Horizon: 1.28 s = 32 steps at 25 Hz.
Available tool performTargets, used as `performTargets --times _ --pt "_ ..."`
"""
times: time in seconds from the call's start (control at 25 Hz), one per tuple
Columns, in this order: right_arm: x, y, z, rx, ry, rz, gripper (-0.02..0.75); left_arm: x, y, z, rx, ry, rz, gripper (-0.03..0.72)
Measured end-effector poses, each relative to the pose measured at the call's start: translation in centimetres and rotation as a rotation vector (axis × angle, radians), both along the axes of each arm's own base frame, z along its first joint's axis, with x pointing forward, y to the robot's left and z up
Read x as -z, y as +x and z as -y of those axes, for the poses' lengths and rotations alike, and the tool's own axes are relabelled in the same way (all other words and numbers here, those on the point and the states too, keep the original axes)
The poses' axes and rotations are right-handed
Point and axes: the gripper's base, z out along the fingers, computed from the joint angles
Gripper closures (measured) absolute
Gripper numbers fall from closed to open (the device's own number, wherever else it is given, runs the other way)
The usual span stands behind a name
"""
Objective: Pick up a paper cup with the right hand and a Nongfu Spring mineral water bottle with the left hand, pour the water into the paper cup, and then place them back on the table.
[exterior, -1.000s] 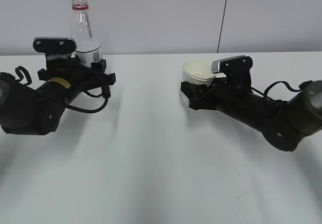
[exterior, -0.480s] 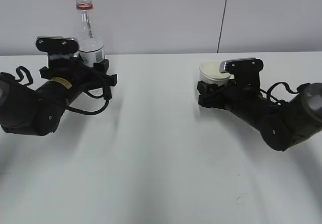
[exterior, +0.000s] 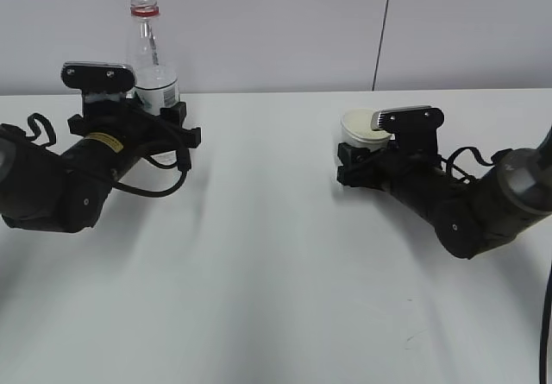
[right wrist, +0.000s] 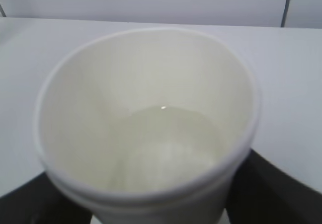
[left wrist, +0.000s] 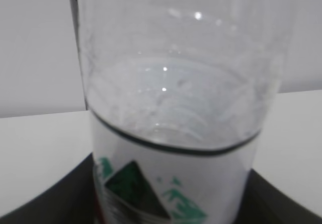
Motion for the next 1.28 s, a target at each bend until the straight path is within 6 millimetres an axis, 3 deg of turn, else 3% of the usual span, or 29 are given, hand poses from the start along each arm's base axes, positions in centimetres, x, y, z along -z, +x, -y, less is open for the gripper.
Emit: performTargets --times 0.44,0.72,1.28 --pt "0.46 0.45 -0.05 0.005 0.006 0.03 0.229 0.02 0.0 0.01 0.001 0.001 -0.002 0.27" --pt "0.83 0.43 -0.02 0.008 -0.006 -0.015 0.113 0.02 0.0 0.01 0.001 0.001 -0.002 0.27" --pt "0.74 -0.12 0.13 0.011 -0.01 -0.035 0.113 0.04 -0.01 0.01 0.001 0.001 -0.004 0.27"
